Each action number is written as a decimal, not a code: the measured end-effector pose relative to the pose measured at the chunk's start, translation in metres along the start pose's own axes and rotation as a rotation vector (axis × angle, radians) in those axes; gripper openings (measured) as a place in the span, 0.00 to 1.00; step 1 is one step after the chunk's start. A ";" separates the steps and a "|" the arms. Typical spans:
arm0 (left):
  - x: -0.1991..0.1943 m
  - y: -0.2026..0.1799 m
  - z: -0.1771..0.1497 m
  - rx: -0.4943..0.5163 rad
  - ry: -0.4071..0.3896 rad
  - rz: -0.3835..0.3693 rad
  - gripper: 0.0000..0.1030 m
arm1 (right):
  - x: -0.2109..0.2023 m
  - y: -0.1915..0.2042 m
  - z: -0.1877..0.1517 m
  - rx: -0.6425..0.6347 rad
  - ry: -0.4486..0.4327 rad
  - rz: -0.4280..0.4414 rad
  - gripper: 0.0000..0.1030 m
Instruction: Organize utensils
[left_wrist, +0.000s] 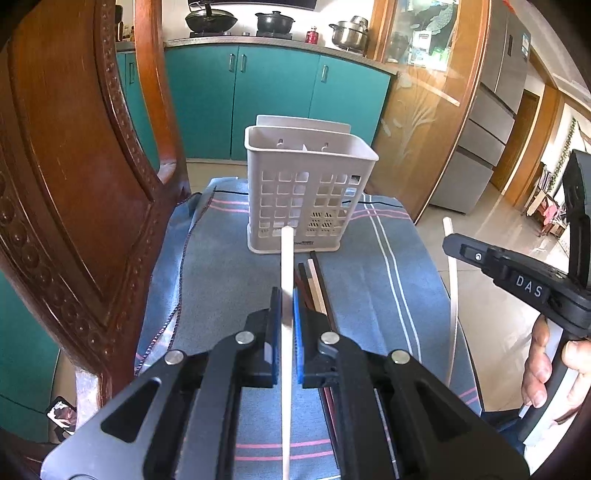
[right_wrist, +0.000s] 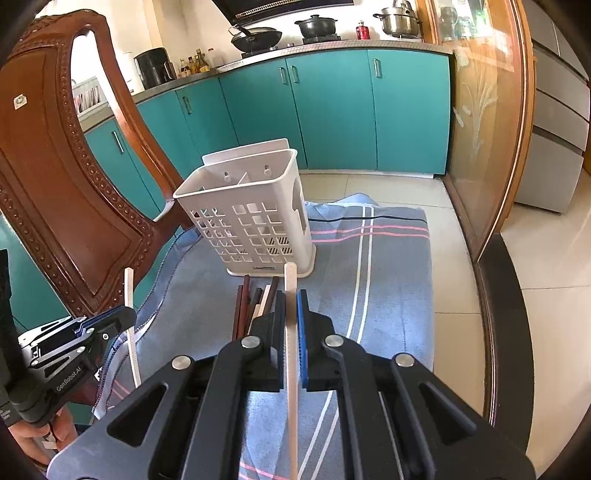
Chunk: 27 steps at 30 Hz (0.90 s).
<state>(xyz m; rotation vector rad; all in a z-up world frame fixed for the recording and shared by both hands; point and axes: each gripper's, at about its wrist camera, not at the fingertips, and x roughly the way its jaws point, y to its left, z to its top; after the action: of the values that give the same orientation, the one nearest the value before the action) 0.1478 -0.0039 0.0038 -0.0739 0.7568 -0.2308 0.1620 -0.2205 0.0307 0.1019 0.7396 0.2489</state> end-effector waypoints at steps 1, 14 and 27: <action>0.000 0.000 -0.001 0.002 0.002 0.000 0.07 | 0.000 0.001 0.000 -0.002 -0.001 0.001 0.06; 0.004 0.003 -0.003 0.004 0.018 0.019 0.07 | 0.009 0.012 -0.001 -0.020 0.021 -0.002 0.07; 0.007 0.002 -0.003 0.006 0.024 0.024 0.07 | 0.010 0.010 -0.001 -0.017 0.021 0.000 0.07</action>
<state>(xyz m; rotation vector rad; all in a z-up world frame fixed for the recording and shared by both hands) 0.1511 -0.0032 -0.0033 -0.0563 0.7805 -0.2112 0.1662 -0.2078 0.0250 0.0832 0.7586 0.2563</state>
